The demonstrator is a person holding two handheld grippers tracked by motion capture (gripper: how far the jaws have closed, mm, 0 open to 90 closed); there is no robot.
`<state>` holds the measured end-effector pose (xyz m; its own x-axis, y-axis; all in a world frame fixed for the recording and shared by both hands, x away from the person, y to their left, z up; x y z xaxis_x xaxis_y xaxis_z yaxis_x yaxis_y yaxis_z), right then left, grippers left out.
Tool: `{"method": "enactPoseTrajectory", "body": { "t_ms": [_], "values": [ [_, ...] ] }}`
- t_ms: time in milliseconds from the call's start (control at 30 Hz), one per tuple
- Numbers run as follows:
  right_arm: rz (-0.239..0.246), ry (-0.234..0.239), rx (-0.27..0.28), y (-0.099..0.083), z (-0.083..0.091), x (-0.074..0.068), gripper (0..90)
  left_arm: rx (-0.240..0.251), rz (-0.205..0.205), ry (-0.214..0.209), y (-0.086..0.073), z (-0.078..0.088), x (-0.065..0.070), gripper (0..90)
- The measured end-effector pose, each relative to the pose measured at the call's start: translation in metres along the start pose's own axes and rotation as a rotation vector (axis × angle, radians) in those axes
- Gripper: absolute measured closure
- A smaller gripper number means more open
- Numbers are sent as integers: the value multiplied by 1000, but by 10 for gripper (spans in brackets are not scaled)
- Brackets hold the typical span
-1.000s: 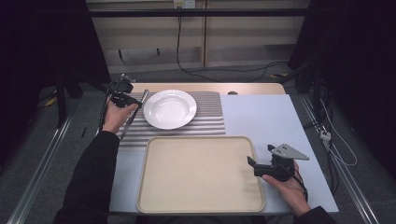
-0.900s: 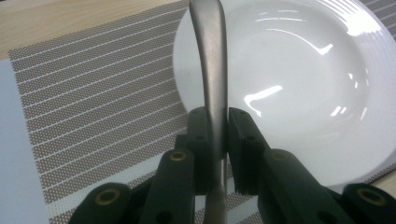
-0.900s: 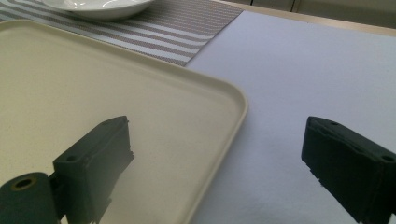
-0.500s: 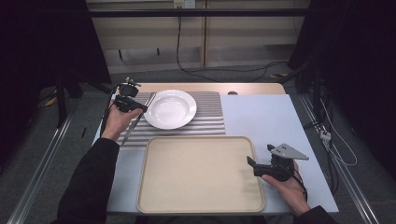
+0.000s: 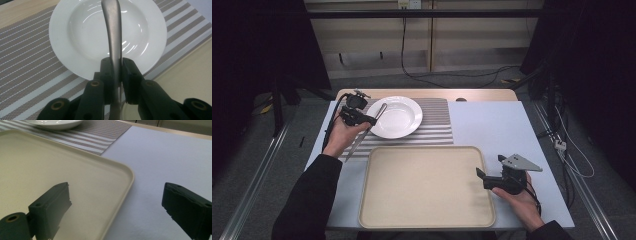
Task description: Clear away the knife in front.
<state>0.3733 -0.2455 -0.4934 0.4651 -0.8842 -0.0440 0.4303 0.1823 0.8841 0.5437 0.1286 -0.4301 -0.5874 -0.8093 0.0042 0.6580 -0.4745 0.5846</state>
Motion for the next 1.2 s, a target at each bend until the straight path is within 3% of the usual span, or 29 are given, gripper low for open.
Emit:
{"method": "enactPoseTrajectory", "body": {
  "t_ms": [333,600,667,833,1200],
  "values": [
    [0,2,-1,0,0,-1,83,3,-16,12,-3,5,18,797],
    [-1,2,-4,0,0,-1,83,-5,-34,-5,-9,9,32,797],
    [0,2,-3,0,0,-1,83,2,-13,-19,-10,9,36,797],
    [0,1,-3,0,-1,0,83,3,-5,-43,-16,10,45,797],
    [2,4,-3,0,-1,-1,83,-17,-61,-50,-23,14,67,797]
  ]
}}
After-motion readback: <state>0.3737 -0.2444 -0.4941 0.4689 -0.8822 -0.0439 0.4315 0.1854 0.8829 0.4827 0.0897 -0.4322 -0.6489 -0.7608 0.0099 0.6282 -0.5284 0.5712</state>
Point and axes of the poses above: each handheld gripper's, and its own axes: z roughly backward along the jaws, y roughly out of its top, x roughly to its right, the point moved 9 cm from there along -z, roughly forward along the jaws, and after that the axes turned 4 degrees about y, right-handed, at the moved point
